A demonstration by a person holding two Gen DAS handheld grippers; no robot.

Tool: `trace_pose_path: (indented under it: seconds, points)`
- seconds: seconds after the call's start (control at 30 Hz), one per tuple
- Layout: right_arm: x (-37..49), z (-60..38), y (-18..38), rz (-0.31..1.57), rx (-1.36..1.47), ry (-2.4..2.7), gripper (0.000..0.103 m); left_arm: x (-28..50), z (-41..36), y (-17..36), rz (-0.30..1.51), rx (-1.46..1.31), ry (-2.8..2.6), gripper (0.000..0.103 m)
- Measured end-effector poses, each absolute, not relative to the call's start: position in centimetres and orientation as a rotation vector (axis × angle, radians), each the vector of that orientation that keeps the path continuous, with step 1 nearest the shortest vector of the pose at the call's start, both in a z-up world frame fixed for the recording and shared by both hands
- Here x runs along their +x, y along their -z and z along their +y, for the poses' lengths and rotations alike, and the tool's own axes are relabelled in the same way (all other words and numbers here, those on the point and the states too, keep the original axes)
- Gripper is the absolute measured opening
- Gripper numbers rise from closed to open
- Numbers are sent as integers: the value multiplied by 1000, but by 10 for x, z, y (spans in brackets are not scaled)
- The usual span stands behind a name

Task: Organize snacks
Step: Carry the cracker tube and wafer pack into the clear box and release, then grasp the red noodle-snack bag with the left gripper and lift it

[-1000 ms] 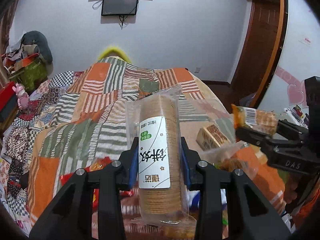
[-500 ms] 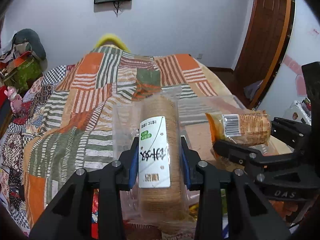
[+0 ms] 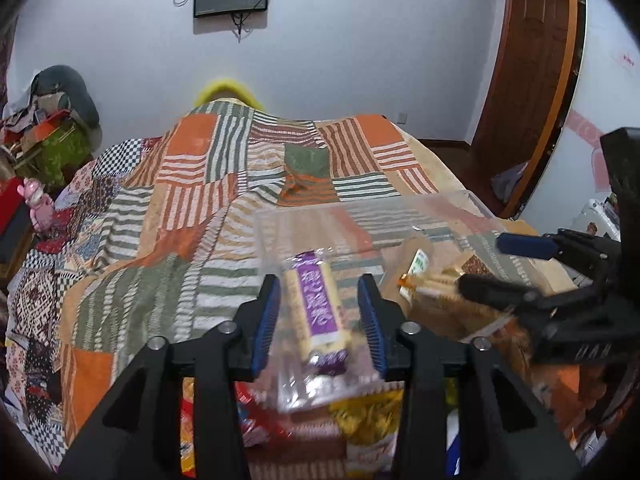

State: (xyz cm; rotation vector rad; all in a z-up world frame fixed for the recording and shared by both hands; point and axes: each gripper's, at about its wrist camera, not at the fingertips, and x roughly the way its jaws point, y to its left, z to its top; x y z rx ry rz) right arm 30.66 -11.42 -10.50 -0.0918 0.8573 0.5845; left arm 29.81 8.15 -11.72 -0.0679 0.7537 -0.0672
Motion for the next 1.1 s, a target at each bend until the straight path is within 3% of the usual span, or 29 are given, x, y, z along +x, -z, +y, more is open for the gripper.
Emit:
trace_pose_path:
  seconds: [0.1,0.4,0.8,1.1]
  points:
    - [299,-127,97,840,-65,-578,80,281,101,113,744,-73,39,57]
    - [277,-159,97,824,-70,-527,83,251,154,142,844,-21,-60,70]
    - [255,-188,130,916,-101,-457,83,279,162,197,984,-64,37,71]
    - [242,-193,140,932,-94,-461,83,252,148,202,1043,-69,71,71]
